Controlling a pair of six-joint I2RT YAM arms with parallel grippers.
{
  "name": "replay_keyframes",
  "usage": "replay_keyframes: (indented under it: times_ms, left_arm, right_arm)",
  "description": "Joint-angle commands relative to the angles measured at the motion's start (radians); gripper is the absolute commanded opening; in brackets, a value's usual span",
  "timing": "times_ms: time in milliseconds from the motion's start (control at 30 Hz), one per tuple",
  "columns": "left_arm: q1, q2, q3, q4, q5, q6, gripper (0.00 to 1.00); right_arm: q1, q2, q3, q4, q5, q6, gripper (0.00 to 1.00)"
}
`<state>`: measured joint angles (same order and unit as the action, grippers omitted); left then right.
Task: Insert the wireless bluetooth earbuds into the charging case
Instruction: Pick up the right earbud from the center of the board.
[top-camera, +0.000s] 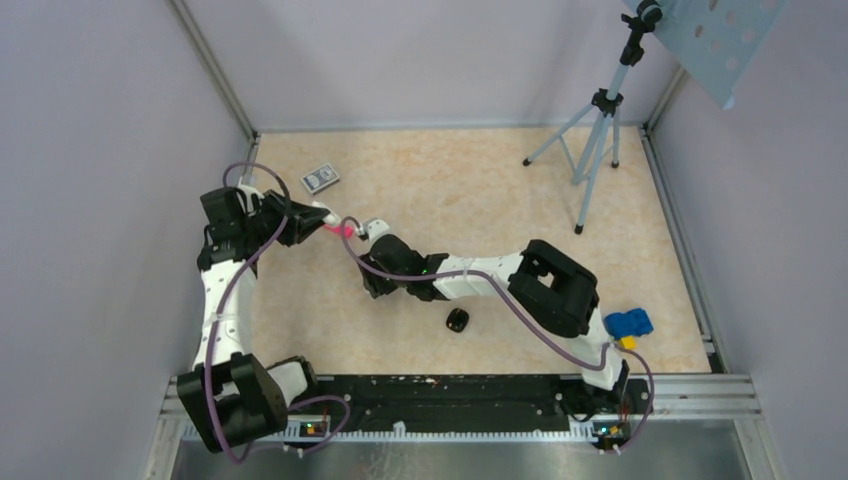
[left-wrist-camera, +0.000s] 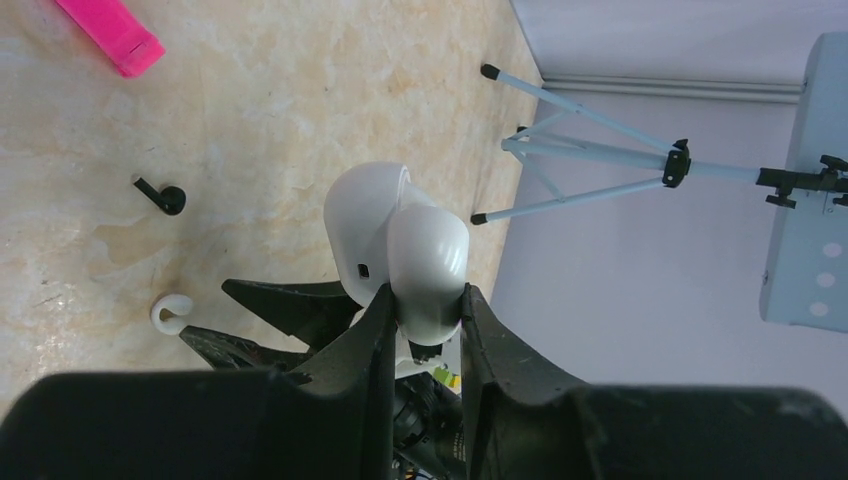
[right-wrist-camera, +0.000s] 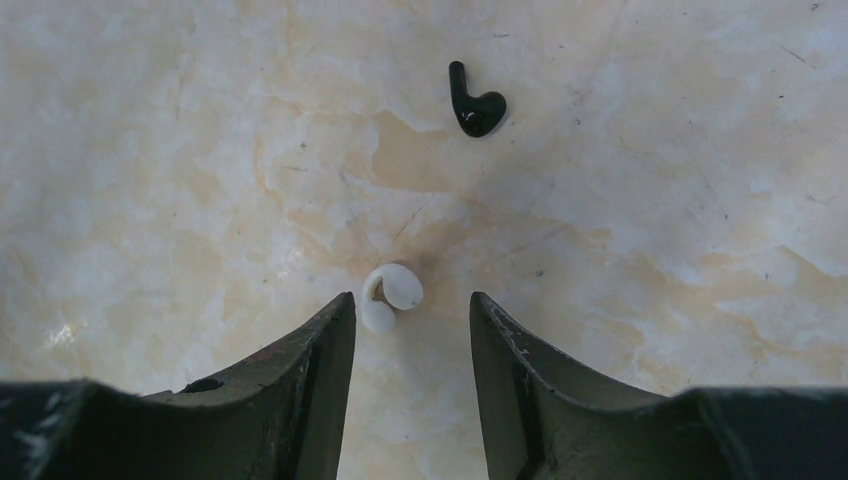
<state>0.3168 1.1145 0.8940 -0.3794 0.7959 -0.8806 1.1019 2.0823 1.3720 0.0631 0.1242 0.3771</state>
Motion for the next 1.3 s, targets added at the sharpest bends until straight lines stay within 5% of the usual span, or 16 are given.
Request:
replay_keyframes:
  times_ms: [0,433,800,1067,1267]
  left_arm:
    - [0.012,-0.009,0.008,0.013,0.025,0.026,0.0]
    - [0.014,0.008,0.019,0.001,0.096,0.057,0.0]
    - [0.013,0.011,-0.021,0.016,0.108,0.056,0.0]
    - [0.011,0.015,-0.024,0.038,0.098,0.057,0.0]
    - [0.002,0.055,0.001,0.001,0.099,0.113,0.0]
  right_arm:
    - [-0.023,0.044,0.043,0.043,0.007,0.032,0.45]
    - [-0.026,0.077,0.033,0.03,-0.011,0.026,0.36]
    - [-0.019,0.044,0.021,0.025,0.0,0.105,0.14]
    - [-0.051,-0.111,-0.045,0.017,-0.005,0.181,0.03]
    - [-0.122,-0.346,-0.259,-0.01,0.039,0.241,0.02]
